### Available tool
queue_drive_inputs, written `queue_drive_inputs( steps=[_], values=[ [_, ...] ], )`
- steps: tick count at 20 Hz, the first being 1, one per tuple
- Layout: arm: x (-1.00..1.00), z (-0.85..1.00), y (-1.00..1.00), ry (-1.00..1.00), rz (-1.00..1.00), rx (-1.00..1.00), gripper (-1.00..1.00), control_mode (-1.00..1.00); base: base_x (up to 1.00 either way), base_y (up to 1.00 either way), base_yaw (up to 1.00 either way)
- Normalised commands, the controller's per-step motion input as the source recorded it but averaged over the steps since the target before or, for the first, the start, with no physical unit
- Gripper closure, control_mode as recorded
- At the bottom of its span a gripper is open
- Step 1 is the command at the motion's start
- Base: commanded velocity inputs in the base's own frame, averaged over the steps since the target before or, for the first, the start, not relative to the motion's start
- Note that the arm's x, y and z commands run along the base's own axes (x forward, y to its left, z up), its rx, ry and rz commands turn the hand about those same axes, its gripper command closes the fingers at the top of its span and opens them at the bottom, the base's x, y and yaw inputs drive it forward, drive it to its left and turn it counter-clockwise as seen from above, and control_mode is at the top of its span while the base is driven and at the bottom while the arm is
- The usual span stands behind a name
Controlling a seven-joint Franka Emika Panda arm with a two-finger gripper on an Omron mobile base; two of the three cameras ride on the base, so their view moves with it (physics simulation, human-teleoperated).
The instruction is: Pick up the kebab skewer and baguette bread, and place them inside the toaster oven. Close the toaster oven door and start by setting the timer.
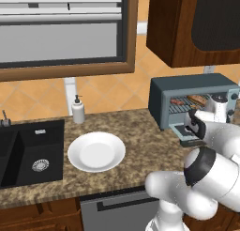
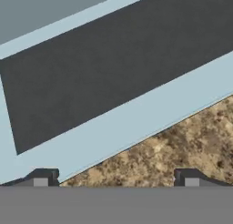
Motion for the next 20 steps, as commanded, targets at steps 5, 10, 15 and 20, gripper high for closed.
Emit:
queue_drive_inputs(
  steps=[5, 10, 15, 20],
  values=[
    [-0.62, -0.07, 0.42, 0.12, 0.15, 0.00, -1.00, -1.00, 0.00, 0.00, 0.00],
    [-0.11, -0.18, 0.19, 0.00, 0.07, 0.00, -1.00, -1.00, 0.00, 0.00, 0.00],
    [0.26, -0.04, 0.16, 0.00, 0.05, 0.00, -1.00, -1.00, 0.00, 0.00, 0.00],
    [0.15, -0.20, 0.06, 0.00, 0.04, 0.00, -1.00, -1.00, 0.00, 0.00, 0.00]
  ],
)
